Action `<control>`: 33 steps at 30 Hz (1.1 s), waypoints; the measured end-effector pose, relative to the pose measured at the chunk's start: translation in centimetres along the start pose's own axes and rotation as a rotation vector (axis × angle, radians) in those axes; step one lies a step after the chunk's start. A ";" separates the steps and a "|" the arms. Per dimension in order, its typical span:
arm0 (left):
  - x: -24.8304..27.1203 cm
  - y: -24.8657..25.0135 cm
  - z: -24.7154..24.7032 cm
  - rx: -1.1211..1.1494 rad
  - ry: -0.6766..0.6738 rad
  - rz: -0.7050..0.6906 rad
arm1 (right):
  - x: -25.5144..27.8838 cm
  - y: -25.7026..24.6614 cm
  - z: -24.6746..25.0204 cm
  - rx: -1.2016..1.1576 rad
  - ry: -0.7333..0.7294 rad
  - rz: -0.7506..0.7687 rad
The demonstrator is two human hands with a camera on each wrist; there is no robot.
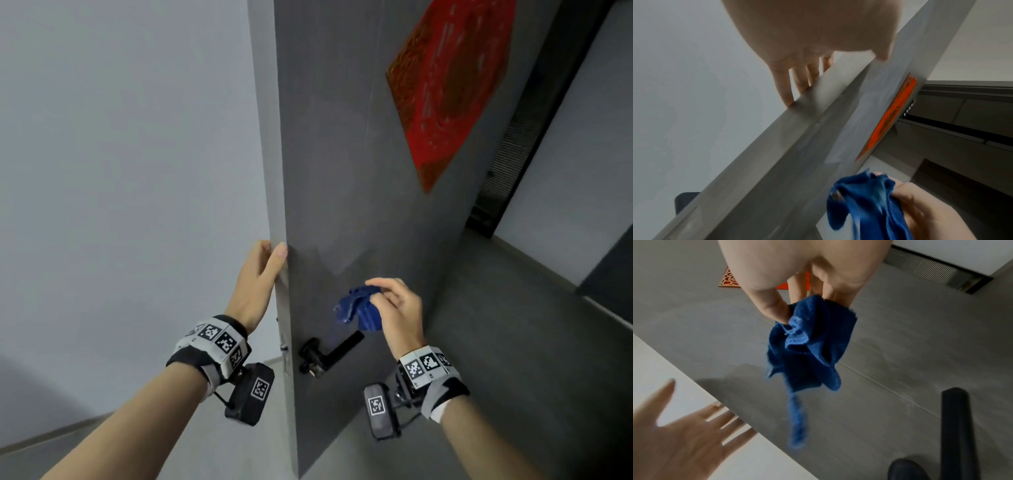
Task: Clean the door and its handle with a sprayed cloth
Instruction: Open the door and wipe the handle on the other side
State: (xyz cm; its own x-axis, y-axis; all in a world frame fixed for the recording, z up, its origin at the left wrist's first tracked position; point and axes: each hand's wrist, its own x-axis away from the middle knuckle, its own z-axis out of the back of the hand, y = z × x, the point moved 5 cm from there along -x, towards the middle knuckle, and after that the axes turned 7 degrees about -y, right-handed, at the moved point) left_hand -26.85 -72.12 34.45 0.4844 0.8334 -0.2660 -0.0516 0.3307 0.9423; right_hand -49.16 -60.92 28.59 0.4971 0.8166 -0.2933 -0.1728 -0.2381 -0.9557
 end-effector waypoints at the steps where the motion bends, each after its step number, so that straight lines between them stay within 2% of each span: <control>1: 0.6 -0.1 -0.4 0.005 -0.022 -0.009 | 1.0 0.1 0.6 0.020 0.012 -0.001; 8: 4.8 1.1 -4.9 -0.033 -0.106 -0.138 | 8.0 0.9 6.0 0.097 0.098 -0.021; 11: 6.3 1.9 -7.7 -0.001 -0.113 -0.185 | 10.3 0.8 9.3 0.064 0.147 -0.087; 22: 10.8 5.8 -21.0 0.036 -0.202 -0.327 | 17.5 -3.1 21.0 0.138 0.230 -0.054; 27: 13.5 7.4 -27.3 -0.011 -0.338 -0.353 | 20.7 -4.9 25.1 0.189 0.206 -0.010; 33: 15.6 9.3 -34.1 -0.119 -0.542 -0.347 | 23.7 -4.7 31.1 0.270 0.301 -0.039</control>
State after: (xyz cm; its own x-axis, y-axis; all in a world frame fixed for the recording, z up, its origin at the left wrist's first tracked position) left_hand -49.56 -40.99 32.14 0.8603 0.3387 -0.3811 0.1057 0.6127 0.7832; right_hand -63.06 -24.09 26.85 0.7273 0.6224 -0.2892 -0.3466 -0.0306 -0.9375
